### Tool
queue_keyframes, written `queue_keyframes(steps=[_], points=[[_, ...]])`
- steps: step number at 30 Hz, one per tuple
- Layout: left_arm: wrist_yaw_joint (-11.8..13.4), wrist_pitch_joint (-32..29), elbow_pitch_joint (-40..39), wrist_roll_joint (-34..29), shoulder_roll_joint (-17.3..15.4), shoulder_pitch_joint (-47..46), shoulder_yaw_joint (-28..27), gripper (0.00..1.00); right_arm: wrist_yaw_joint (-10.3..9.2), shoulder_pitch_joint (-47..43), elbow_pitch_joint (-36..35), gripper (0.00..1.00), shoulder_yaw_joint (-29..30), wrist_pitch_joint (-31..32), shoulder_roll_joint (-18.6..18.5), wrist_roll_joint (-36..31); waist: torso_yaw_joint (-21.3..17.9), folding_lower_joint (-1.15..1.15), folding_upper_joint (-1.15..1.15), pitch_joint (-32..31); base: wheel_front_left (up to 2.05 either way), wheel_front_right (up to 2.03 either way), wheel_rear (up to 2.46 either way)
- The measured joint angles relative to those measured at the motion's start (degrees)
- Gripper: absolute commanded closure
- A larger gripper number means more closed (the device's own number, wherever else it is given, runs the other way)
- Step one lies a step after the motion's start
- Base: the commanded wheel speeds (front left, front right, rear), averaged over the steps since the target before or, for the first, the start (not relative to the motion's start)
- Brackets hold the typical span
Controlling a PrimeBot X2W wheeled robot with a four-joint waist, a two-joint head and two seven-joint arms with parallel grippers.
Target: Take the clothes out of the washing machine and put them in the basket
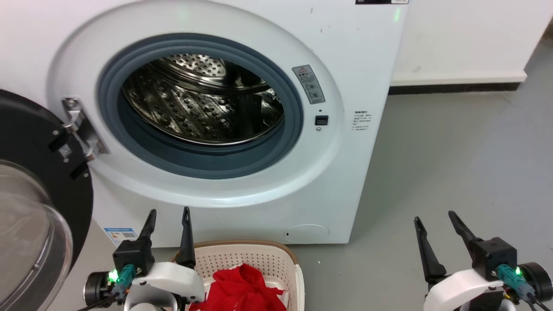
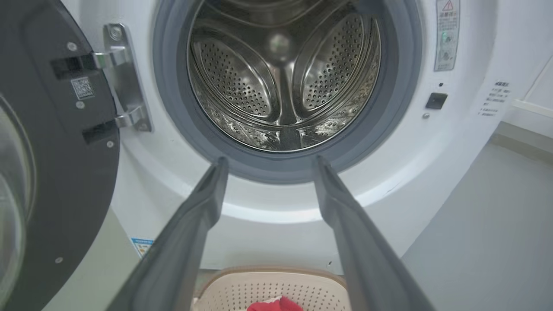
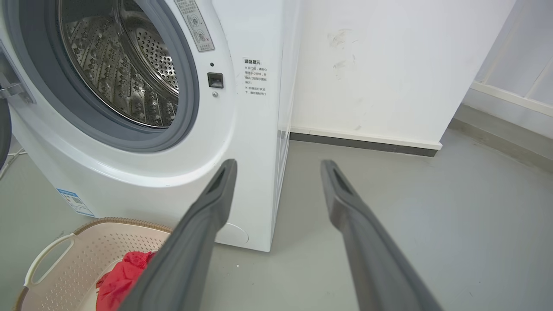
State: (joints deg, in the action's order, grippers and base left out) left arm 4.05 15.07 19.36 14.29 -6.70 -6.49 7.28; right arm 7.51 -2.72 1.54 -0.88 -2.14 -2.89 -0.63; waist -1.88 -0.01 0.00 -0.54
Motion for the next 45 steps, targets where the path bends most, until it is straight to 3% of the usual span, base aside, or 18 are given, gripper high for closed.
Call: queue_keyframes(steps=[5, 12, 41, 42, 45], points=[[-0.03, 0.00, -7.58, -2.27, -0.15, 2.35, -0.22, 0.00, 0.00, -1.18, -1.00, 0.00, 1.60, 0.51, 0.00, -0.22, 1.81, 0.01, 0.00, -1.71, 0.00, 0.00, 0.00], [0.14, -0.01, -11.83, -2.98, -0.59, 6.27, 0.09, 0.00, 0.00, -2.25, -1.68, 0.00, 1.99, 0.91, 0.00, -0.22, 3.10, 0.01, 0.00, -3.13, 0.00, 0.00, 0.00], [1.69, -2.75, -15.33, -2.07, -2.27, 8.36, 0.64, 0.00, 0.00, -3.22, -1.82, 0.00, 1.63, 0.92, 0.01, 0.05, 2.89, 0.02, 0.00, -2.40, 0.00, 0.00, 0.00], [1.68, -2.82, -13.80, -1.91, -1.78, 9.11, 0.87, 1.00, 0.01, -3.62, -0.18, 1.00, 1.60, 1.03, 0.04, 0.09, 2.88, 0.02, 0.00, -2.39, 0.00, 0.00, 0.00], [1.43, -3.39, -12.84, 0.15, -1.55, 9.69, 0.64, 1.00, 0.01, -3.75, 0.77, 1.00, 1.68, 1.20, 0.04, 2.44, 2.86, 0.02, 0.00, -2.33, 0.00, 0.00, 0.00]])
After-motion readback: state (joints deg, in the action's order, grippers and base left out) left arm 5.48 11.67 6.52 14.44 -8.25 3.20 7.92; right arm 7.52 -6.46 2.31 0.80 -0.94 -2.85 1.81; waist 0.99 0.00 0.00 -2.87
